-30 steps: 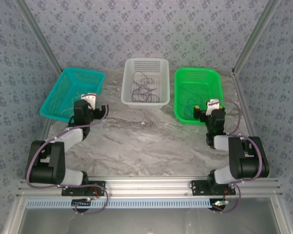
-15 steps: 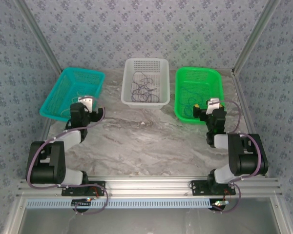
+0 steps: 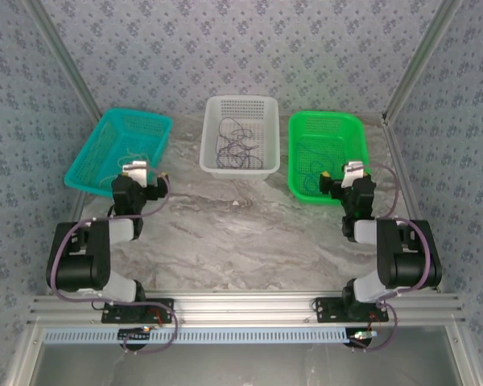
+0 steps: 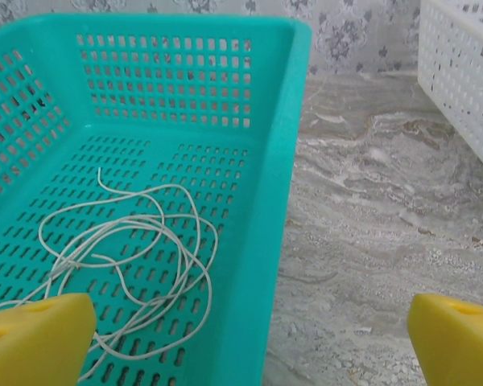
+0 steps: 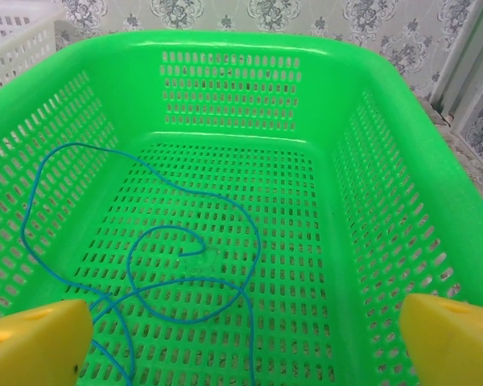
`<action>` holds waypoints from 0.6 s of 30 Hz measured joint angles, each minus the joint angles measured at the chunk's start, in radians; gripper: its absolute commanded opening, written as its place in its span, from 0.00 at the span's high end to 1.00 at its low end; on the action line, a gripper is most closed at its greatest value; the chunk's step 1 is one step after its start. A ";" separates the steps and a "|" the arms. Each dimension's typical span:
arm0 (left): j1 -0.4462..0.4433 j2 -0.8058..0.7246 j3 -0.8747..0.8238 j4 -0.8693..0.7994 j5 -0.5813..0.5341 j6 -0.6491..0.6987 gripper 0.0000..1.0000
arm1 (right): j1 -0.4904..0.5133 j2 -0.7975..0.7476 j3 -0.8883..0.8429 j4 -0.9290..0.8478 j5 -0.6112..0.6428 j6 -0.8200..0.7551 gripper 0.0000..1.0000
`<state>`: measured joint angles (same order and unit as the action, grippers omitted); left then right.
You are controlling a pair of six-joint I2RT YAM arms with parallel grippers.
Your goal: Untangle the cables
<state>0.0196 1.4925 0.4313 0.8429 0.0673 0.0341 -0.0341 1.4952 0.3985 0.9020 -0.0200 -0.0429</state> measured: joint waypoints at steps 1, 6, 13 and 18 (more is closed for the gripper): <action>0.000 0.002 -0.006 0.019 0.000 -0.001 0.01 | 0.000 0.000 0.000 -0.001 0.000 0.000 0.00; 0.000 0.009 -0.016 0.052 -0.004 -0.002 0.01 | -0.001 0.000 0.000 -0.009 0.000 0.000 0.00; 0.000 0.009 -0.015 0.052 -0.020 -0.018 0.00 | -0.001 0.011 -0.001 -0.057 0.001 0.002 0.00; 0.000 0.009 -0.015 0.052 -0.027 -0.020 0.00 | 0.000 0.011 -0.001 -0.058 0.006 0.002 0.00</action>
<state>0.0196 1.5017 0.4164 0.8951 0.0406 0.0143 -0.0341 1.5066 0.3973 0.8444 -0.0143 -0.0414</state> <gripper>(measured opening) 0.994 0.998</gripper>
